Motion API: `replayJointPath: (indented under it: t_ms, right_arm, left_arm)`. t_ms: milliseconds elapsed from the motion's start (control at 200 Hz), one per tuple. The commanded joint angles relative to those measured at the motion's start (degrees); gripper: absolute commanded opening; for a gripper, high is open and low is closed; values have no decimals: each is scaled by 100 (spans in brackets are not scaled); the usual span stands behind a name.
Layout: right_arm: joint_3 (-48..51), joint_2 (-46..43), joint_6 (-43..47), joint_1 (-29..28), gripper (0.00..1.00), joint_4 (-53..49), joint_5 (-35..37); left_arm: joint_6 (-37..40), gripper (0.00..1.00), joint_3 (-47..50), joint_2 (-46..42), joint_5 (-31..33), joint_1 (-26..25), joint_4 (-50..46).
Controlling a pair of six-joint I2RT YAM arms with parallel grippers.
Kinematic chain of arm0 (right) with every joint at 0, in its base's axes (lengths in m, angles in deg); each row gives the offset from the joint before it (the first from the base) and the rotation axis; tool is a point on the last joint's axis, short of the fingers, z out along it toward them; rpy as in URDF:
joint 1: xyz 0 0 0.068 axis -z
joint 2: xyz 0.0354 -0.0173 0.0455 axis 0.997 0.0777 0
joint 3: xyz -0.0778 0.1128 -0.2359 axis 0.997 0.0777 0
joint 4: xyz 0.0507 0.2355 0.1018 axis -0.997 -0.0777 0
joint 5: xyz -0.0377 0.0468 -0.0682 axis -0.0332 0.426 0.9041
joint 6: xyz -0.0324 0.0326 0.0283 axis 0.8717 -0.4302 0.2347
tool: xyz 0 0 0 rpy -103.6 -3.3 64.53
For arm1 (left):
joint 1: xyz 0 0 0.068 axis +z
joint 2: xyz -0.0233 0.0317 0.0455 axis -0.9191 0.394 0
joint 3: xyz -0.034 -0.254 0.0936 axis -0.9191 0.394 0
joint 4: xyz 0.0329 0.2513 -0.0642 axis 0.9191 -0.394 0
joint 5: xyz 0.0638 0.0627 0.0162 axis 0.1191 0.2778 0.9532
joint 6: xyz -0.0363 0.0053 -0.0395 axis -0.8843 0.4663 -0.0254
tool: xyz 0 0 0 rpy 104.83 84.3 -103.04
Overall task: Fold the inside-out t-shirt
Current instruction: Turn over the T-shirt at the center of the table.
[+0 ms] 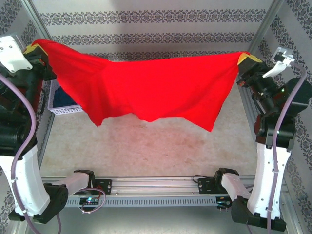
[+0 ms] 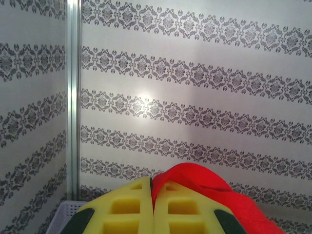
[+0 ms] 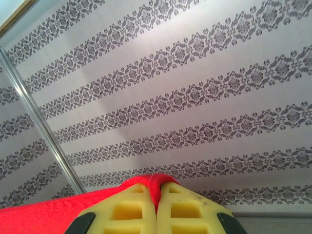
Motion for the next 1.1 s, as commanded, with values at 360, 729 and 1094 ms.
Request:
replayJointPath:
  t_ms: [360,729,1094]
  right_arm:
    - [-329,977,237,-557,0,332,991]
    - [-1464,1149,750,-1196,0,-178,1330]
    - [-1436,-144,895,-1271,0,-925,1344]
  left_arm:
    - [566,0,-1283,1856,364,62,66]
    - [389,0,-2696,2040,-455,62,203]
    - [300,0,-2040,375,-948,62,72]
